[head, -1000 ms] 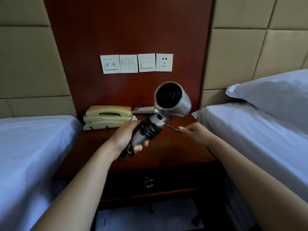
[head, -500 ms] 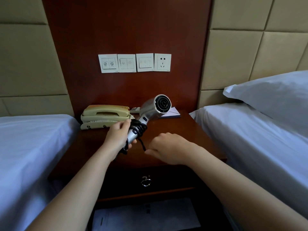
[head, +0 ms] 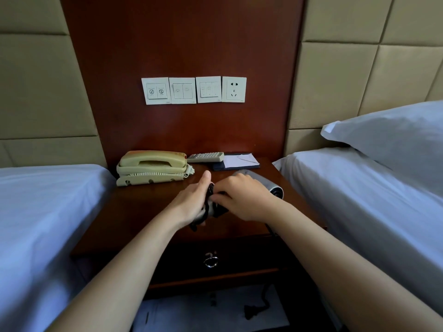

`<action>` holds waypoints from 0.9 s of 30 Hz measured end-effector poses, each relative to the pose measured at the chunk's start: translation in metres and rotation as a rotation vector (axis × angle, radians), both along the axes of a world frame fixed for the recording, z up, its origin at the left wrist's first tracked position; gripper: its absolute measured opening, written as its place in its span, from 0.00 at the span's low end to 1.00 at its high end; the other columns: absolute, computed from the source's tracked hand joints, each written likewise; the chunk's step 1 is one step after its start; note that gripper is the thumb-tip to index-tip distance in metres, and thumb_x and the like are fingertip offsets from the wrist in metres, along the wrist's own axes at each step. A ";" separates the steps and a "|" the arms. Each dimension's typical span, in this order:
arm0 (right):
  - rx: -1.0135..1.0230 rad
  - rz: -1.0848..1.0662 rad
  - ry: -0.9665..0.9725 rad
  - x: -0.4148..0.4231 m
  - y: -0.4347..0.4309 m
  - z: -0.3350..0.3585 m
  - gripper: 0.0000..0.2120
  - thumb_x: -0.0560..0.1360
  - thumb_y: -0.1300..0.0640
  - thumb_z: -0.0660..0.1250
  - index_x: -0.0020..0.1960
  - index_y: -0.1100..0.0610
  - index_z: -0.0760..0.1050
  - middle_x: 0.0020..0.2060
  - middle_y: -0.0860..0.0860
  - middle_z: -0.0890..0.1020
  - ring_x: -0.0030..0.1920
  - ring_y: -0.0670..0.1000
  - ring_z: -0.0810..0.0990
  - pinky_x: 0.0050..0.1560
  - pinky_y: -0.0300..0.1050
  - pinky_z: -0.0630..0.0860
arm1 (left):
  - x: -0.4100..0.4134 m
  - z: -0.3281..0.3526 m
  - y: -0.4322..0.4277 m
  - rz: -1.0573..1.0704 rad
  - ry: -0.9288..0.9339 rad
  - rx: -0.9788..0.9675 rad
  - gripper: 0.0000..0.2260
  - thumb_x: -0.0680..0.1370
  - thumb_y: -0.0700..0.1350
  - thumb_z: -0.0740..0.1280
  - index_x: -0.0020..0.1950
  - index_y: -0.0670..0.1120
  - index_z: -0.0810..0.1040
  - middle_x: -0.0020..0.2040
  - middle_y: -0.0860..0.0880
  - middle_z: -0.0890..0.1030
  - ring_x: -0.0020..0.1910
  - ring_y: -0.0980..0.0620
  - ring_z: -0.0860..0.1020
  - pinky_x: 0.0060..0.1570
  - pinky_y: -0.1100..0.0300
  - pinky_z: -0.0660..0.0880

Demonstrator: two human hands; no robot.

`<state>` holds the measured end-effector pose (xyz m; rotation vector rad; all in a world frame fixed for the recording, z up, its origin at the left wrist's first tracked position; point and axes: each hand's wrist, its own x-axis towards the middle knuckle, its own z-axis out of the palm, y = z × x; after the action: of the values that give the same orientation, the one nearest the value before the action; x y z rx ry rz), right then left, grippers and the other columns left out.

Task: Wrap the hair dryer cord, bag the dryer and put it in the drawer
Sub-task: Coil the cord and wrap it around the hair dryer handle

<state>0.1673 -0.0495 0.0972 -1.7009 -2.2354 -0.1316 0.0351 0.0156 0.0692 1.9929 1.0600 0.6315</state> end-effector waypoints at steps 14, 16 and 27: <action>-0.322 0.003 0.529 0.016 0.009 -0.013 0.12 0.74 0.55 0.68 0.32 0.54 0.78 0.28 0.49 0.77 0.25 0.41 0.72 0.28 0.32 0.68 | -0.007 -0.003 -0.015 -0.244 0.297 0.012 0.29 0.69 0.60 0.71 0.66 0.60 0.63 0.56 0.56 0.75 0.31 0.52 0.82 0.38 0.53 0.80; -0.335 0.012 0.536 0.015 0.009 -0.013 0.12 0.74 0.55 0.68 0.33 0.55 0.79 0.27 0.48 0.77 0.25 0.41 0.71 0.27 0.32 0.67 | -0.004 -0.006 -0.015 -0.204 0.340 0.139 0.22 0.70 0.61 0.69 0.60 0.62 0.65 0.53 0.56 0.78 0.29 0.50 0.81 0.43 0.51 0.81; -0.495 -0.016 0.575 0.033 -0.001 0.002 0.07 0.77 0.55 0.63 0.53 0.55 0.74 0.32 0.47 0.73 0.25 0.42 0.68 0.23 0.33 0.64 | 0.000 -0.021 -0.007 -0.037 0.575 0.324 0.19 0.78 0.61 0.56 0.66 0.55 0.62 0.57 0.46 0.80 0.53 0.41 0.80 0.56 0.47 0.73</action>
<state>0.2002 -0.0500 0.0988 -1.6876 -1.8973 0.8611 0.0351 0.0090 0.0481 2.5585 1.3089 0.2114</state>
